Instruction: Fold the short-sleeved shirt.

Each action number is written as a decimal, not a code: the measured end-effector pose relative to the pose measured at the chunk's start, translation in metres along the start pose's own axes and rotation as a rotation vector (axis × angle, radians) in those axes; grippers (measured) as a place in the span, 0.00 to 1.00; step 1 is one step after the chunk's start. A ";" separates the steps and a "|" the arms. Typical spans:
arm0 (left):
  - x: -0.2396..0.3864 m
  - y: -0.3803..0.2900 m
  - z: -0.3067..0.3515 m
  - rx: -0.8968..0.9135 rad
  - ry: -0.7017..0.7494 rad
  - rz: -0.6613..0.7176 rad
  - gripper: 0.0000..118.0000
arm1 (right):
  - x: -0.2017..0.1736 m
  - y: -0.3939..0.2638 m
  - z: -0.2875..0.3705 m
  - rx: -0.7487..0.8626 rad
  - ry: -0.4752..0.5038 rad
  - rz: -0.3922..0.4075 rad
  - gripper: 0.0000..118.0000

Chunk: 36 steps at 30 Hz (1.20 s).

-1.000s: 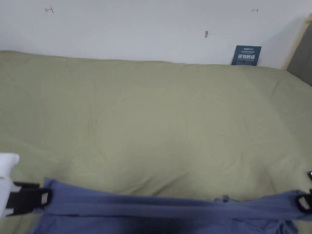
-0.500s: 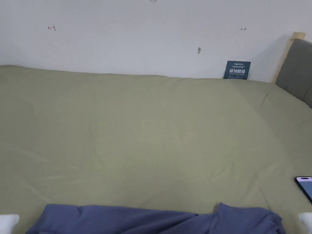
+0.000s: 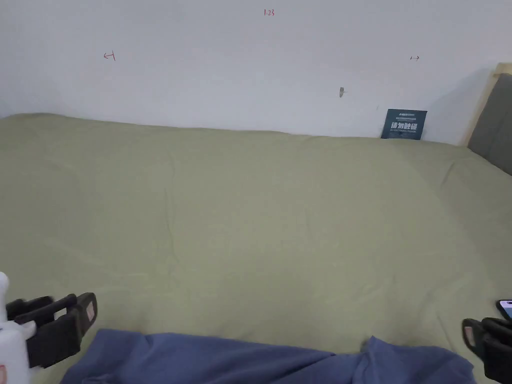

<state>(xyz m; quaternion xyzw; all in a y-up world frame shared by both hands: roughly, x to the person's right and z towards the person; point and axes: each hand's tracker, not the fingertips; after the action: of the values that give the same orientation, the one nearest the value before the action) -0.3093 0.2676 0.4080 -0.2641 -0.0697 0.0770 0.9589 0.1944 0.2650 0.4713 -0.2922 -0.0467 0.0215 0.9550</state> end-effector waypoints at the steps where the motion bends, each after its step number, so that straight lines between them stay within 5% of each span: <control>1: 0.010 -0.002 0.002 0.016 0.007 -0.025 0.28 | -0.007 -0.002 -0.004 0.010 -0.010 0.014 0.03; 2: 0.022 -0.006 0.008 0.052 0.045 -0.057 0.00 | -0.016 -0.007 -0.002 0.025 -0.048 0.006 0.00; 8: 0.042 -0.016 -0.001 0.026 0.020 -0.157 0.00 | -0.035 -0.020 -0.009 0.006 0.008 -0.028 0.00; 13: 0.007 -0.004 -0.022 -0.081 -0.083 -0.071 0.01 | -0.035 -0.017 -0.010 -0.006 0.027 -0.015 0.00; 15: -0.027 0.002 -0.039 -0.190 -0.207 -0.021 0.31 | -0.032 -0.014 -0.007 -0.001 0.037 -0.017 0.00; 17: -0.060 -0.002 -0.064 -0.342 -0.294 0.062 0.86 | -0.029 -0.012 -0.006 -0.006 0.046 -0.022 0.00; 25: -0.134 -0.055 -0.115 -0.460 -0.168 0.361 0.87 | -0.024 -0.011 -0.004 -0.023 0.044 -0.034 0.00; 34: -0.094 -0.080 -0.151 -0.542 -0.120 0.404 0.87 | -0.028 -0.011 -0.003 -0.036 0.084 -0.052 0.00; 36: -0.102 -0.079 -0.155 -0.561 -0.036 0.348 0.75 | -0.030 -0.012 -0.003 -0.034 0.087 -0.052 0.00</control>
<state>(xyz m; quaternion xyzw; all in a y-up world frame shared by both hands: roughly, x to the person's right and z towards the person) -0.3738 0.1049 0.3072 -0.5245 -0.0590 0.2221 0.8198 0.1653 0.2520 0.4734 -0.3078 -0.0131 -0.0171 0.9512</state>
